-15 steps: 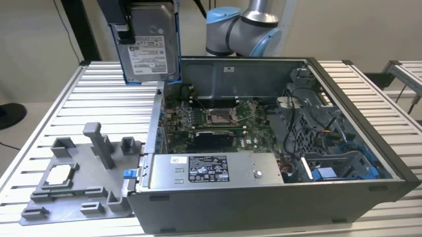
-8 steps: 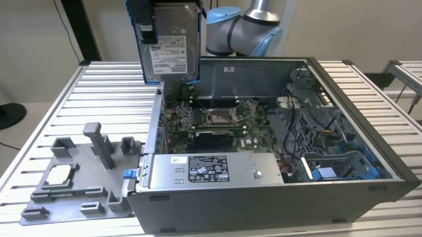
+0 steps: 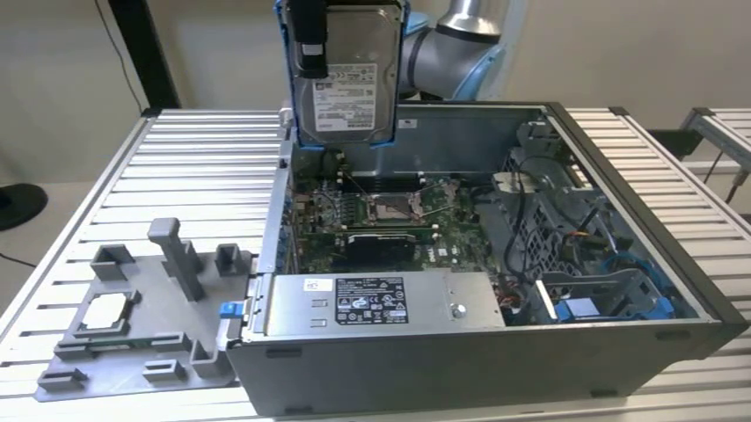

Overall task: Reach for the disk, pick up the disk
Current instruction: 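Pick up the disk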

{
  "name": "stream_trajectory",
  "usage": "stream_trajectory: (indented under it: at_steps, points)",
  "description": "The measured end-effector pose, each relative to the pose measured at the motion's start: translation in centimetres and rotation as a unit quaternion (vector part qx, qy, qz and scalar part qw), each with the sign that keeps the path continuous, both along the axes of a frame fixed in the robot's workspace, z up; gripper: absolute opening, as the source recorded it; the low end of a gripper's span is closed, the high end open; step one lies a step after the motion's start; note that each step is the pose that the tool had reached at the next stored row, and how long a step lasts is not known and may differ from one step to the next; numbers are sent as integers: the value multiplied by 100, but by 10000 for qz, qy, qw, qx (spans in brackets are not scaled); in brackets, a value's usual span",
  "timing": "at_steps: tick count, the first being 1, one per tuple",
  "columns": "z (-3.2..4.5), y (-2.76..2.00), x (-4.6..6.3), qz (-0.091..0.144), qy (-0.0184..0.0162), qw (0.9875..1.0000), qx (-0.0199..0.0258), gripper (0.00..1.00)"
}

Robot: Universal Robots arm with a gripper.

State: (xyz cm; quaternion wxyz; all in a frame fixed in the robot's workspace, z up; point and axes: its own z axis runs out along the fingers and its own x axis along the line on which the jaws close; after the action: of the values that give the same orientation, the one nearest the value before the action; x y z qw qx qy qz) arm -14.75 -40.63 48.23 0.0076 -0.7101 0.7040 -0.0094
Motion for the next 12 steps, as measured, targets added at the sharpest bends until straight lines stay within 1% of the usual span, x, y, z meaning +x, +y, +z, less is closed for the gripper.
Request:
stream_trajectory:
  at_steps: [6,12]
  points:
    - [0,0,183,0,0,10000,0,0]
    - [0,0,425,1,0,10000,0,0]
